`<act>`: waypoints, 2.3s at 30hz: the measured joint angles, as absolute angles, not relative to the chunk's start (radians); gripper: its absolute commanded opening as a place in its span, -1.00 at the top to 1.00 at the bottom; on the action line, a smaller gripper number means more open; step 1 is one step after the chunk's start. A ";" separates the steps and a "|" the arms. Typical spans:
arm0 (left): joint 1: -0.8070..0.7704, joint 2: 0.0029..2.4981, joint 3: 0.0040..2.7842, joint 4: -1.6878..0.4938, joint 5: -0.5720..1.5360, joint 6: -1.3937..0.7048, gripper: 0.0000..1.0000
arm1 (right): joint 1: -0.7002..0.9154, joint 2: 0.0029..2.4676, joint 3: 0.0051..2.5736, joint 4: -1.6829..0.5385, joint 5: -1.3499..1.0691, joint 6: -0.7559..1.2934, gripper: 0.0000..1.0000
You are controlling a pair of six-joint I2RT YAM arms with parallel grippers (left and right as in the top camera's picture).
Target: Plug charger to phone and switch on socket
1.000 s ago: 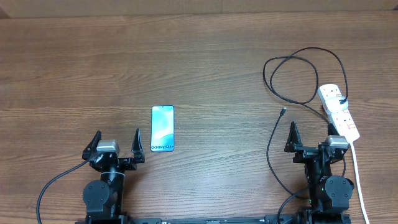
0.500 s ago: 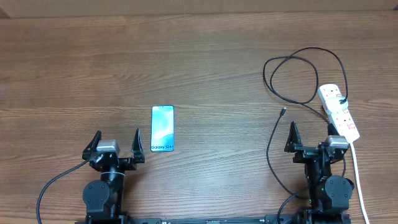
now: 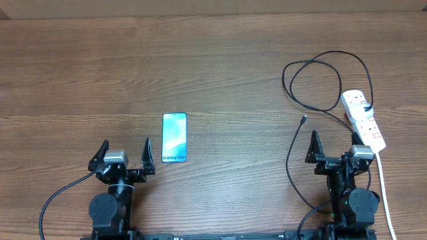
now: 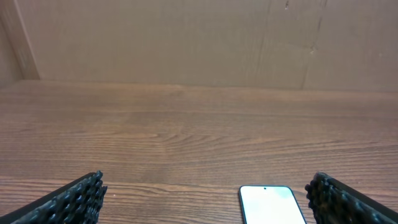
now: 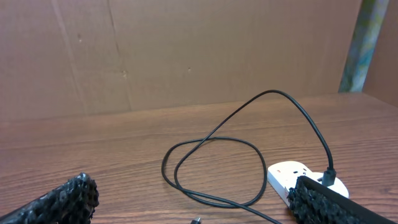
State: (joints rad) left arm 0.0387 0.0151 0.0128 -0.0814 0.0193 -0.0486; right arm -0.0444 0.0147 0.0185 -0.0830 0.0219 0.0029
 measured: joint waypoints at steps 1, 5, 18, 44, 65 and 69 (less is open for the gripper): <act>0.039 0.015 0.012 -0.081 0.019 -0.049 -0.99 | -0.044 0.015 0.019 -0.083 0.022 0.003 -1.00; 0.039 0.015 0.013 -0.081 0.019 -0.049 -0.99 | -0.044 0.015 0.019 -0.083 0.022 0.003 -1.00; 0.039 0.015 0.013 -0.081 0.019 -0.049 -0.99 | -0.044 0.015 0.019 -0.083 0.022 0.003 -0.99; 0.039 0.015 0.014 -0.090 0.042 -0.052 -0.99 | -0.044 0.015 0.019 -0.083 0.022 0.003 -1.00; 0.039 0.273 0.406 -0.398 0.080 -0.052 -1.00 | -0.045 0.015 0.019 -0.083 0.022 0.003 -1.00; 0.039 0.485 0.583 -0.480 0.118 -0.052 -1.00 | -0.045 0.013 0.019 -0.083 0.022 0.003 -1.00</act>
